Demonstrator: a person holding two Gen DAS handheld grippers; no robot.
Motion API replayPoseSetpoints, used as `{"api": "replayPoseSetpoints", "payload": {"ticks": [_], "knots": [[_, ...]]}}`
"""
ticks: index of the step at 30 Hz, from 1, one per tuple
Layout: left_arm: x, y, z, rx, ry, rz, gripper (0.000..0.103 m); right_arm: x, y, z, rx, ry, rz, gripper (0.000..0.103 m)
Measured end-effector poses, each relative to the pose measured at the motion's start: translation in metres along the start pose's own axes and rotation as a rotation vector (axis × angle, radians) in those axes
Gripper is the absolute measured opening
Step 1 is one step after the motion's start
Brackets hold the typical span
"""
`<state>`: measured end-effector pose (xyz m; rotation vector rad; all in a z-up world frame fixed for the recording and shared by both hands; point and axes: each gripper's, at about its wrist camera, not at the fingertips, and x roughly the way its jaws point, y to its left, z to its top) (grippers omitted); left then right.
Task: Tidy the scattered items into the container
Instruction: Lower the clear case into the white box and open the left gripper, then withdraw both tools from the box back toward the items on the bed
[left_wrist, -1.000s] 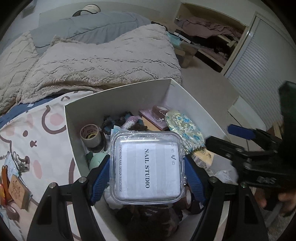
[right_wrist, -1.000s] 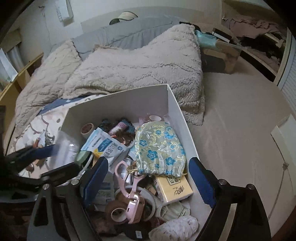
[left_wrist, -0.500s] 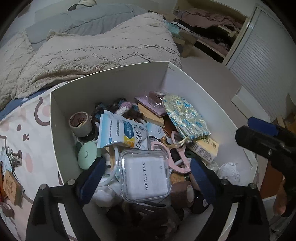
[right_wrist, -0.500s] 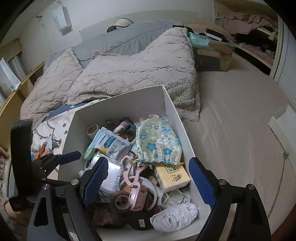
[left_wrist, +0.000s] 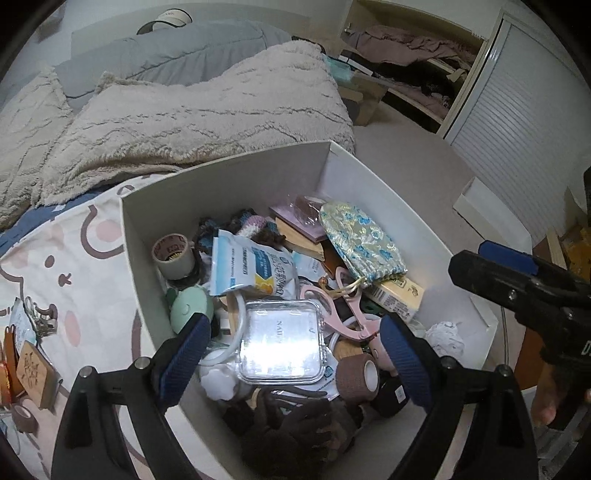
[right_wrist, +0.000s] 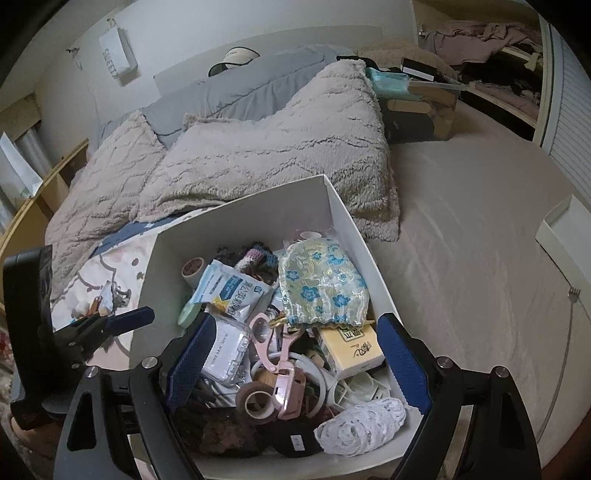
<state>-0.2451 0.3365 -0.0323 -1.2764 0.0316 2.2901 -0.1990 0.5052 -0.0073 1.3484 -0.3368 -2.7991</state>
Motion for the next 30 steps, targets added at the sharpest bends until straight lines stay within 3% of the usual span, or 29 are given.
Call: {"api": "replayPoseSetpoints", "payload": {"ticks": [10,13,16,19,30], "knots": [[-0.023,0.023,0.000,-0.043,-0.039,0.026,0.094,-0.007,0.003,-0.006,0.022,-0.048,-0.042,0.089],[-0.029,0.028,-0.001,-0.043,-0.054,0.032,0.094,-0.010,0.004,-0.009,0.027,-0.064,-0.039,0.103],[-0.035,0.031,-0.001,-0.041,-0.070,0.045,0.094,-0.014,0.005,-0.011,0.033,-0.082,-0.050,0.103],[-0.041,0.034,0.000,-0.051,-0.093,0.051,0.103,-0.016,0.007,-0.014,0.035,-0.098,-0.068,0.103],[-0.054,0.038,-0.003,-0.038,-0.094,0.076,0.103,-0.021,0.014,-0.023,0.035,-0.111,-0.095,0.103]]}}
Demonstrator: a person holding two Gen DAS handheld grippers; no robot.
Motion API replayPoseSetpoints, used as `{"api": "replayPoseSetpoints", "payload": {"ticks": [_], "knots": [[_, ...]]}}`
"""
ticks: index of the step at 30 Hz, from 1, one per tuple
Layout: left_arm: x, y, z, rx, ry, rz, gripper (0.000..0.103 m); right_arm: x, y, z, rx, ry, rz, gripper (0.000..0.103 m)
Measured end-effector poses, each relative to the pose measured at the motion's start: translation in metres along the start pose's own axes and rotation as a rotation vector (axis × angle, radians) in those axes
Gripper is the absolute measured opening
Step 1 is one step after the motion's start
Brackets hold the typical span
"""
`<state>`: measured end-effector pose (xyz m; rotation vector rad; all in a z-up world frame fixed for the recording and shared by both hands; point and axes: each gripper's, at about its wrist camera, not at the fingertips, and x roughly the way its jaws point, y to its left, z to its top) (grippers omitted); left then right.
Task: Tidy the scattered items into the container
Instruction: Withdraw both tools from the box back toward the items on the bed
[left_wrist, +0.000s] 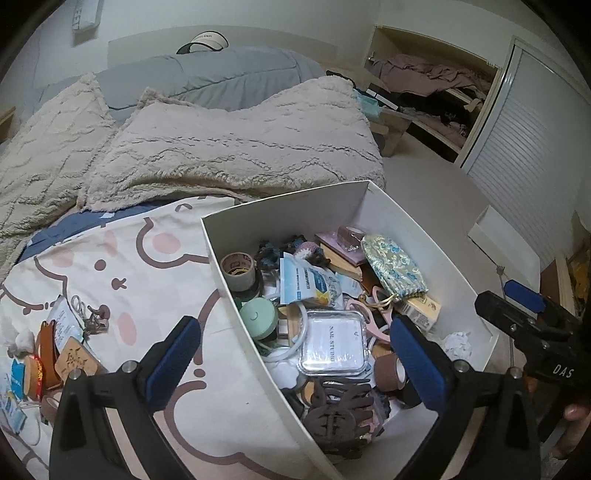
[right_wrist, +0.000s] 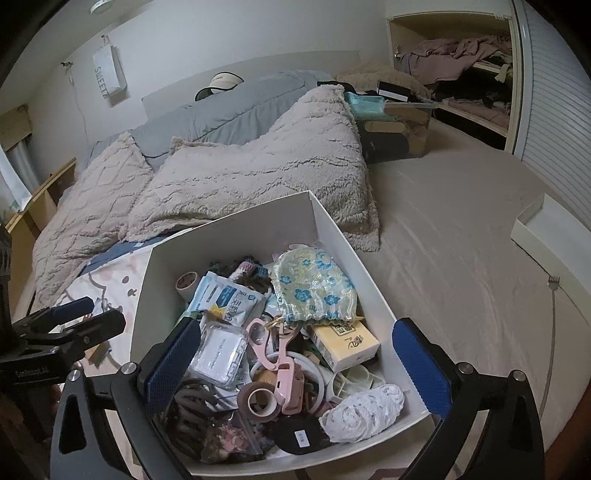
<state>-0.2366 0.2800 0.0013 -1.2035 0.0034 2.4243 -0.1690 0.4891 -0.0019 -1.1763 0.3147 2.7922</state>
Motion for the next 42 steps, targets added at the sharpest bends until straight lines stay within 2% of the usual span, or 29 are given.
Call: {"api": "replayPoseSetpoints", "payload": {"ticks": [8,17,30,42], "knots": [[-0.020,0.009,-0.002,-0.009,-0.036,0.021,0.103,-0.012,0.008,-0.002,-0.007,-0.015,-0.004,0.103],[-0.047,0.035,-0.007,-0.032,-0.084,0.076,0.103,-0.023,0.032,-0.005,-0.031,-0.035,0.019,0.103],[-0.094,0.099,-0.021,-0.110,-0.151,0.173,0.103,-0.027,0.100,-0.004,-0.108,-0.056,0.098,0.103],[-0.139,0.158,-0.047,-0.153,-0.203,0.264,0.103,-0.029,0.165,-0.006,-0.189,-0.076,0.192,0.103]]}}
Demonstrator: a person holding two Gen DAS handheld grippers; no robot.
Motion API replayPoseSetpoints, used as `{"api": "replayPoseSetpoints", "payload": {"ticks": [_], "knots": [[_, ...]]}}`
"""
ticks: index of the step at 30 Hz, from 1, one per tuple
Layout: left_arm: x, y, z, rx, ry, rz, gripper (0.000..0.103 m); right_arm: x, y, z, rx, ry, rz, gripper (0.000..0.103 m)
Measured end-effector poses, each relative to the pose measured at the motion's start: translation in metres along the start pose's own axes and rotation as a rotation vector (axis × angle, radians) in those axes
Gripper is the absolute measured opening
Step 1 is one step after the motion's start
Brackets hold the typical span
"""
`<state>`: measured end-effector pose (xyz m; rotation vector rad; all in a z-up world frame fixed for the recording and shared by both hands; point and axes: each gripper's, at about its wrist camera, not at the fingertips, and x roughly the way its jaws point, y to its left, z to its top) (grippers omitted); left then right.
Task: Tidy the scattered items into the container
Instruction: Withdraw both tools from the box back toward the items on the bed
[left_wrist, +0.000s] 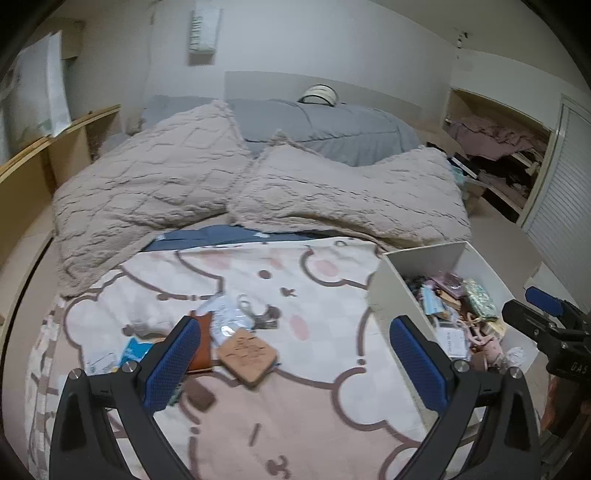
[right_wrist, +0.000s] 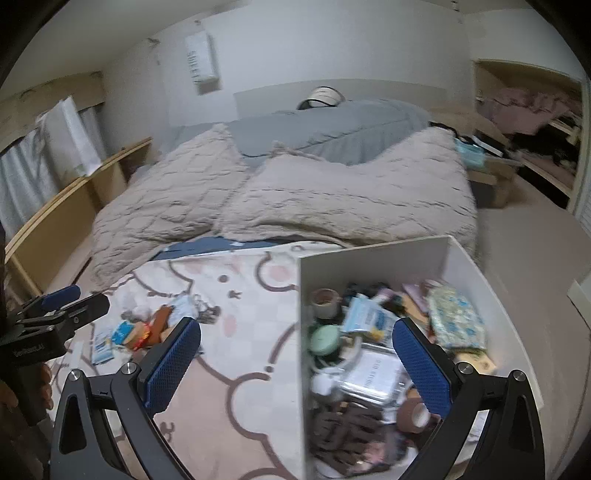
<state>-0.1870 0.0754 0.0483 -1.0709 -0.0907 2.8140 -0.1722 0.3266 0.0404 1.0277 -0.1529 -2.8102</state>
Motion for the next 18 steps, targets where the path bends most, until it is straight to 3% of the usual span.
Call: {"api": "replayPoseSetpoints", "payload": {"ticks": [8,18], "knots": [[-0.015,0.052,-0.010,-0.060,-0.015,0.069,0.103,0.011,0.046,0.000,-0.071,0.007,0.054,0.103],[-0.032,0.094,-0.022,-0.054,-0.013,0.131,0.103,0.026,0.093,-0.002,-0.126,0.004,0.128,0.103]]}}
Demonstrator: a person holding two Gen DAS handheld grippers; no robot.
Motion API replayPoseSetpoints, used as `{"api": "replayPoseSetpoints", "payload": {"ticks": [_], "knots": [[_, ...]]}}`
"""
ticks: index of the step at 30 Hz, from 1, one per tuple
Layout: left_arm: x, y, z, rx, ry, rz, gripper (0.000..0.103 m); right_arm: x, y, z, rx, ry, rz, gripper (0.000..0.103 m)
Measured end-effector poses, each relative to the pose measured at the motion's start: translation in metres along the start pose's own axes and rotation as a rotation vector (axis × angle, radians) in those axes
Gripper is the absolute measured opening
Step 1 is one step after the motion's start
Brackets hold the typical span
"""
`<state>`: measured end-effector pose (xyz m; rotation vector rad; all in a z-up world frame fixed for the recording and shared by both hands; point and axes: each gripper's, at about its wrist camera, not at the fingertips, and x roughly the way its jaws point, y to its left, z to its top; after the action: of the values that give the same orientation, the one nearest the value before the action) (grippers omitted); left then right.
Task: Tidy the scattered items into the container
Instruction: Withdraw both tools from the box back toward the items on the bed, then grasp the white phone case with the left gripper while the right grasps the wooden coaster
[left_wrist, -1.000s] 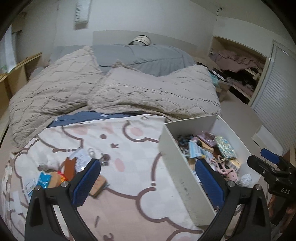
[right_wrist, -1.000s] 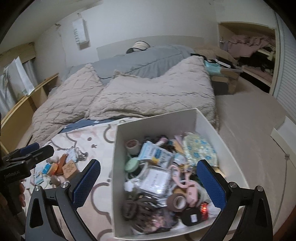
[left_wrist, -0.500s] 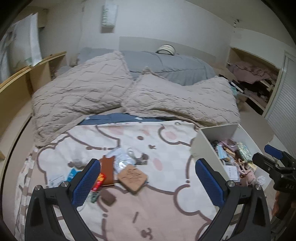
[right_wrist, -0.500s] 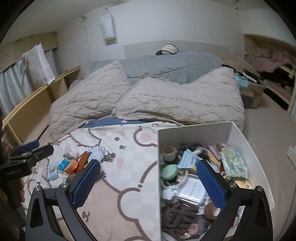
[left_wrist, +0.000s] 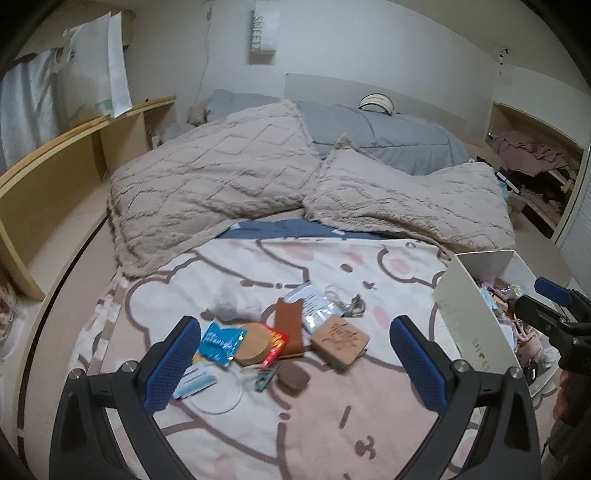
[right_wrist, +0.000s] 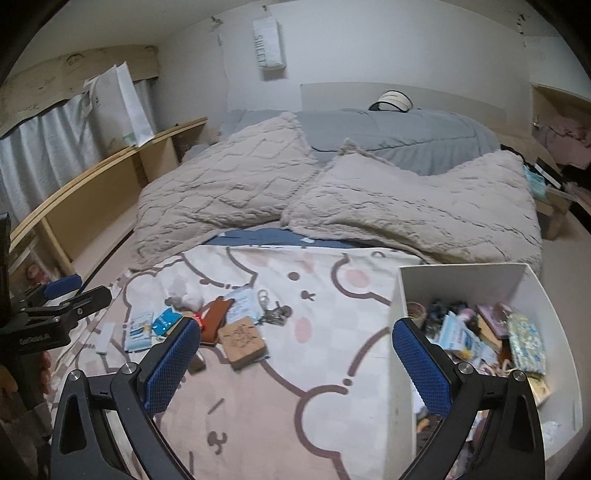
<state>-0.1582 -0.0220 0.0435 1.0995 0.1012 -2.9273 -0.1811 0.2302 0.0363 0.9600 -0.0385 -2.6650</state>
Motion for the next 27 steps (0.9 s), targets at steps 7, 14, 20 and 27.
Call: {"api": "replayPoseSetpoints", "payload": {"ticks": [7,14,20,27], "knots": [[-0.018,0.028,0.002,0.002,-0.012,0.025,0.103,0.006,0.020,0.004,-0.040,-0.008,0.037,0.103],[-0.028,0.077,-0.003,-0.024,-0.044,0.076,0.103,0.010,0.033,0.010,-0.075,-0.031,0.070,0.103],[-0.006,0.127,-0.021,-0.099,-0.025,0.135,0.103,0.036,0.042,0.007,-0.074,-0.047,0.130,0.103],[0.032,0.177,-0.054,-0.118,0.050,0.269,0.103,0.086,0.049,-0.010,-0.085,0.004,0.133,0.103]]}}
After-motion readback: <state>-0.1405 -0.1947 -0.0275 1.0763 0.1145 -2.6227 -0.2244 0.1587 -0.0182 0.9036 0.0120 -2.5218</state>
